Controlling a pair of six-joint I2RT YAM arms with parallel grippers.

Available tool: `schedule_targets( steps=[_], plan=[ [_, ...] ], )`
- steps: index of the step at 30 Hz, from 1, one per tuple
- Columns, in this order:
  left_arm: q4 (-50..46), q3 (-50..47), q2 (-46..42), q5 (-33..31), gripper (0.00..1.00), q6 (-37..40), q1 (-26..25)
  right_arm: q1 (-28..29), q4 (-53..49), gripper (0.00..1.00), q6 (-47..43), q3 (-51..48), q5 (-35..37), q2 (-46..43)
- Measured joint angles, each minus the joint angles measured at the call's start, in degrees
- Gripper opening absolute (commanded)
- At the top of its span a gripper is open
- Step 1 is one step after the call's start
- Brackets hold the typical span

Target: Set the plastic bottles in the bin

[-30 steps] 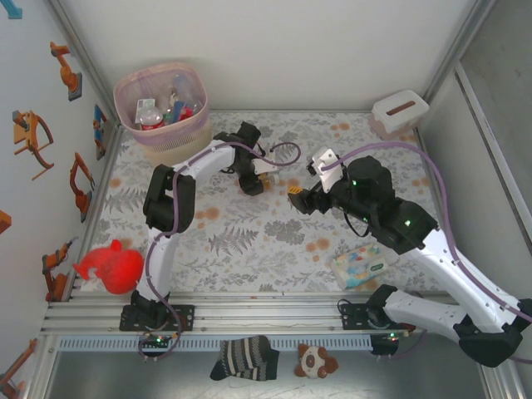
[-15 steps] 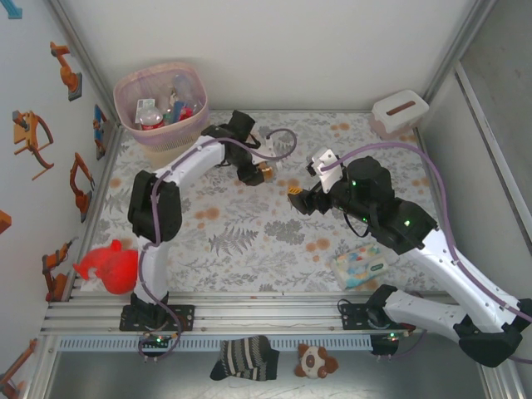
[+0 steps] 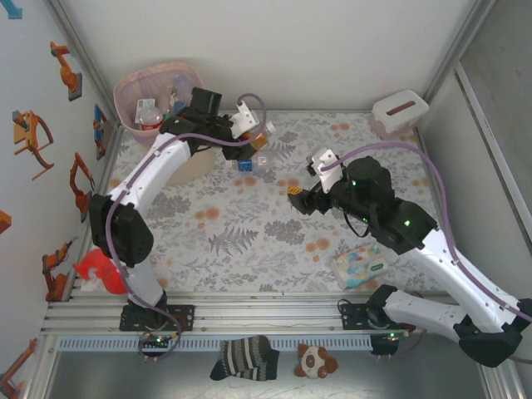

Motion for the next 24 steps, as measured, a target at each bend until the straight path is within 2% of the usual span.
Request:
schedule_targets(
  steps=[12, 24],
  plan=[
    [5.1, -0.8, -10.0, 2.1, 0.55, -8.9, 4.2, 0.0, 0.1, 0.86, 0.0, 0.0, -0.2, 0.0],
    [8.2, 0.7, -14.9, 2.5, 0.53, -21.9, 13.1, 0.0, 0.1, 0.86, 0.0, 0.0, -0.5, 0.0]
  ],
)
